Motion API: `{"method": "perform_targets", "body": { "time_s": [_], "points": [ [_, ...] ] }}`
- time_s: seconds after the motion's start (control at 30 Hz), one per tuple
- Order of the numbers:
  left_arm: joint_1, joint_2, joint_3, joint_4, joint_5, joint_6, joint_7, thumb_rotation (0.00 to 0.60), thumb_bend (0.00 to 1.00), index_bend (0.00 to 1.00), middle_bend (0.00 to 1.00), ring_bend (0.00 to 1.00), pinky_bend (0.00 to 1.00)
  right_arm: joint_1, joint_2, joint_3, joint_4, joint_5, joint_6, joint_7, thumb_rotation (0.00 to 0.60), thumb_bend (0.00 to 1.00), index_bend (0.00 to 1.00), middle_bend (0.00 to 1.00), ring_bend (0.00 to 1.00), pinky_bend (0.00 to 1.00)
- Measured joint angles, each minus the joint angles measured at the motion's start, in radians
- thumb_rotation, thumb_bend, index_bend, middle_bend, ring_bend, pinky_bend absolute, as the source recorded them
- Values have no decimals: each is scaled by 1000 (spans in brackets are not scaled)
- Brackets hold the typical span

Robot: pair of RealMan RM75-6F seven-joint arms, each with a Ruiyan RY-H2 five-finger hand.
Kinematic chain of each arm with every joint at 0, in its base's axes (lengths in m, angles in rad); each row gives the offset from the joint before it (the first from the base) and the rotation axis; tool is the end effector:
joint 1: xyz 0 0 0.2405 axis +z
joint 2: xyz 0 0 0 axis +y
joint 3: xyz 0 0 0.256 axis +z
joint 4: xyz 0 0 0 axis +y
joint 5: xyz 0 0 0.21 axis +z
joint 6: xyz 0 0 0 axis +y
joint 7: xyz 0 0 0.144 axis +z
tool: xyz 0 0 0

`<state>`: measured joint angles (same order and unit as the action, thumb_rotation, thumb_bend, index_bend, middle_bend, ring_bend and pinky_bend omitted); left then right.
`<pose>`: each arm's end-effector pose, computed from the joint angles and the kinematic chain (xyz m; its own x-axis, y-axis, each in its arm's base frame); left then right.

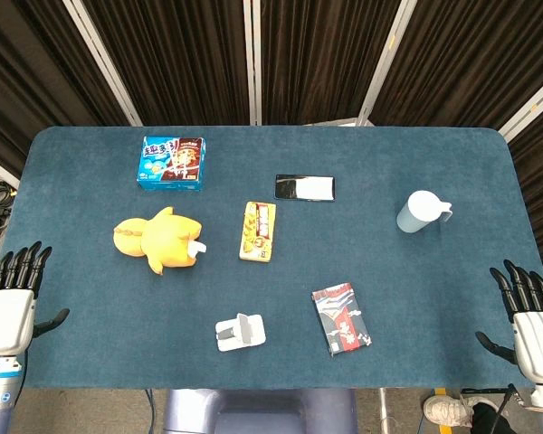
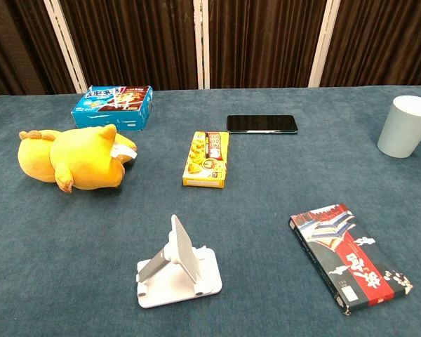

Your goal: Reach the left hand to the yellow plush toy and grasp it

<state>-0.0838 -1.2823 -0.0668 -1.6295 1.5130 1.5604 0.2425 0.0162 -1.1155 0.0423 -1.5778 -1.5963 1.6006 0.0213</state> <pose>-0.2846 0.1820 0.1189 0.4487 -0.0796 0.8901 0.8926 -0.0091 -0.4508 -0.3105 -0.1575 0.1717 0.4111 0.0781 0.9082 -0.9088 -0.0420 0.4150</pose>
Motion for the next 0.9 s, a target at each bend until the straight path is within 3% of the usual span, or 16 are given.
{"method": "perform_targets", "body": {
  "time_s": [0.8, 0.9],
  "points": [
    [-5, -1, 1, -1, -2, -10, 5, 600, 74, 0, 0, 0, 0, 1, 2, -6, -3, -6, -11, -7, 600, 157, 0, 0, 0, 0],
    [-10, -4, -1, -1, -2, -16, 10, 600, 120, 0, 0, 0, 0, 1, 3, -6, -4, -9, -9, -5, 600, 157, 0, 0, 0, 0]
  ]
}}
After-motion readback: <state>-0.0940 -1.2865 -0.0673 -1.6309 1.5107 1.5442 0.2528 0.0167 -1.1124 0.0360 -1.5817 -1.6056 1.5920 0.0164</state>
